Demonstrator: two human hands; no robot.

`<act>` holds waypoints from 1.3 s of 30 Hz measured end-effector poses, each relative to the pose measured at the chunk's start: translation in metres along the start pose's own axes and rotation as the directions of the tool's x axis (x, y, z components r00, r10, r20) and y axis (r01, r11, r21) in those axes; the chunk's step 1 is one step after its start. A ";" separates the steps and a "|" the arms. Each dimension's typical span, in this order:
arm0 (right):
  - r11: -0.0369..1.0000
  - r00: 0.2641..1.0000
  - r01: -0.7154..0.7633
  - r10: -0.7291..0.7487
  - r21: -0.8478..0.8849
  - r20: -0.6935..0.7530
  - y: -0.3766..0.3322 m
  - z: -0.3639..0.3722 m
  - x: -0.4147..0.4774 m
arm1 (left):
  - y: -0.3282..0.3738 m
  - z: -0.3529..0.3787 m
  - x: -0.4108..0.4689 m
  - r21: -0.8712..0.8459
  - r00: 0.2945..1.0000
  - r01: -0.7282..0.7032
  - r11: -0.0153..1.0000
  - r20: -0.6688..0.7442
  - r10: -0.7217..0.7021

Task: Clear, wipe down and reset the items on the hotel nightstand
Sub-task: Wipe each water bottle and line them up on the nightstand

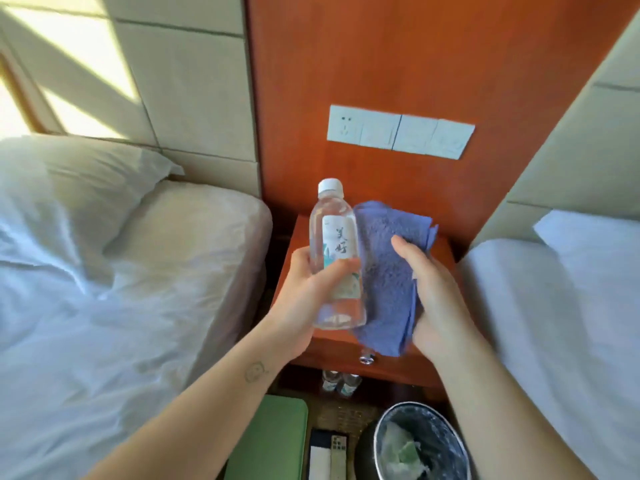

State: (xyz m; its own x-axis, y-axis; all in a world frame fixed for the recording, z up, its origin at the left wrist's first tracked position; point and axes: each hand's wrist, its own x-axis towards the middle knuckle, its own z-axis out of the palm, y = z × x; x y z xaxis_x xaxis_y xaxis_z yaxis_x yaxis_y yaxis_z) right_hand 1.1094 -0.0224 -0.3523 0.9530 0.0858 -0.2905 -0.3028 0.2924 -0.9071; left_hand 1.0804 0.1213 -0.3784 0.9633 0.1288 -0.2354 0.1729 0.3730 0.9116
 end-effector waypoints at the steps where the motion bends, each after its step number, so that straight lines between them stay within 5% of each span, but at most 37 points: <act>1: 0.996 0.998 -0.041 0.036 0.085 0.056 -0.035 0.007 -0.016 | 0.033 0.018 -0.010 0.012 1.000 0.011 1.000 0.015 -0.011; 9: 0.957 0.982 -0.099 0.050 0.274 0.180 -0.190 0.035 -0.140 | 0.170 0.103 -0.111 0.108 0.991 -0.031 0.994 0.132 0.017; 15: 0.854 0.991 -0.102 0.045 0.510 0.123 -0.202 0.019 -0.208 | 0.195 0.125 -0.183 0.232 0.996 -0.079 0.969 0.054 0.069; 18: 0.902 1.000 -0.024 0.023 0.432 0.006 -0.192 0.022 -0.225 | 0.196 0.133 -0.209 0.339 0.991 -0.130 0.932 0.055 0.119; 23: 0.948 0.977 0.190 -0.159 0.254 -0.140 -0.201 0.025 -0.244 | 0.205 0.136 -0.239 0.590 0.919 -0.388 0.708 0.305 0.250; 29: 0.869 0.917 0.364 -0.271 0.336 -0.292 -0.225 0.011 -0.257 | 0.227 0.133 -0.261 0.683 0.781 -0.624 0.380 0.541 0.311; 36: 0.772 0.872 0.469 -0.328 0.429 -0.364 -0.247 0.015 -0.267 | 0.242 0.113 -0.266 0.658 0.720 -0.694 0.294 0.618 0.316; 39: 0.774 0.898 0.426 -0.302 0.468 -0.319 -0.253 0.021 -0.273 | 0.247 0.108 -0.269 0.600 0.730 -0.682 0.418 0.587 0.349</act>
State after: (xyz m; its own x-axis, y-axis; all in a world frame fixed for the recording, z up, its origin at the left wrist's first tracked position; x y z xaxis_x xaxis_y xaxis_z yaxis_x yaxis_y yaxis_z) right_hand 0.9261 -0.0996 -0.0370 0.9453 -0.3150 -0.0841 0.1754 0.7087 -0.6834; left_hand 0.8860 0.0792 -0.0535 0.8844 -0.3155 0.3440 -0.4618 -0.4837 0.7435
